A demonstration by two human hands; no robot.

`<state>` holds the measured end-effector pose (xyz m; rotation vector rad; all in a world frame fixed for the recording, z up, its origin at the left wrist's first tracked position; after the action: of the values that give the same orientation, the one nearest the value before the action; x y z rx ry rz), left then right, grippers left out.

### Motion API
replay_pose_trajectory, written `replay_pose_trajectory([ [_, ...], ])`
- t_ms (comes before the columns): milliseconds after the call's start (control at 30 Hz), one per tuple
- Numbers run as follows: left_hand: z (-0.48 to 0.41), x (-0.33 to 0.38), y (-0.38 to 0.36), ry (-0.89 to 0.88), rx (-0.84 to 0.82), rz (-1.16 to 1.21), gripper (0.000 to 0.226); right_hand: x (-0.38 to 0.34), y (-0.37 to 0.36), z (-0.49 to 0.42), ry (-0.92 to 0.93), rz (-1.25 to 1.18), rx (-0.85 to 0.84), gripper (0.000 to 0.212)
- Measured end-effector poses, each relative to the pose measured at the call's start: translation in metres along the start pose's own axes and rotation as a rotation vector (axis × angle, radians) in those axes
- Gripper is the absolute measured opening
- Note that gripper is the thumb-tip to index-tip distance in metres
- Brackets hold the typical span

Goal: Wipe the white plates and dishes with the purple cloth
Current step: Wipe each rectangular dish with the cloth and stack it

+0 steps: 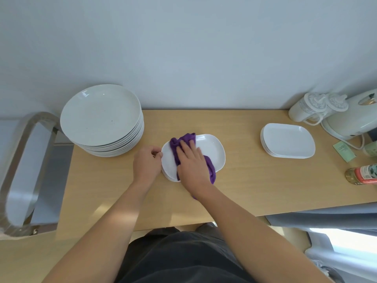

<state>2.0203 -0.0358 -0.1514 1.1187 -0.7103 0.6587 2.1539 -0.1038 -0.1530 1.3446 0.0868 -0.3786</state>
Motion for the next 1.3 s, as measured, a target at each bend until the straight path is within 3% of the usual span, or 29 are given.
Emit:
replay_pose_trajectory([
  [167,0.001,-0.007,-0.002,0.026,-0.028,0.052,0.014,0.068,0.022,0.006,-0.250,0.051,0.050,0.066],
  [400,-0.002,-0.011,-0.003,0.073,-0.027,0.068,0.012,0.067,0.009,0.045,-0.261,-0.133,0.097,0.050],
  [533,-0.002,-0.004,-0.004,0.063,-0.024,0.003,0.009,0.020,0.005,0.054,-0.065,-0.235,0.094,0.048],
  [667,-0.002,0.002,-0.002,0.032,0.002,-0.086,0.011,-0.026,-0.006,0.041,0.156,-0.207,-0.058,0.049],
  [833,0.000,0.007,-0.004,0.023,0.015,-0.112,0.012,-0.014,0.001,0.046,0.231,-0.199,0.063,0.040],
  [1100,0.004,0.007,-0.002,0.031,0.016,-0.084,0.013,0.096,0.033,0.077,-0.123,-0.227,0.330,0.041],
  [1200,0.006,0.014,0.000,0.001,0.072,-0.186,0.010,0.119,0.038,0.084,-0.230,-0.364,0.292,0.046],
  [1300,0.016,0.039,-0.015,-0.148,0.050,-0.270,0.019,0.145,0.049,0.094,-0.429,-0.635,0.357,0.041],
])
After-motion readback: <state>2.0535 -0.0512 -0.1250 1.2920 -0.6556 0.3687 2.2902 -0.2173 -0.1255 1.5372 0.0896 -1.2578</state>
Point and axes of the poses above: each hand's wrist, its own z-axis away from the middle knuckle, its own y-axis out of the back of the hand, x = y × z, the point moved 8 cm from there along -z, towards the middle knuckle, and after that the axes turned 4 degrees about -x, right-handed, at the moved point
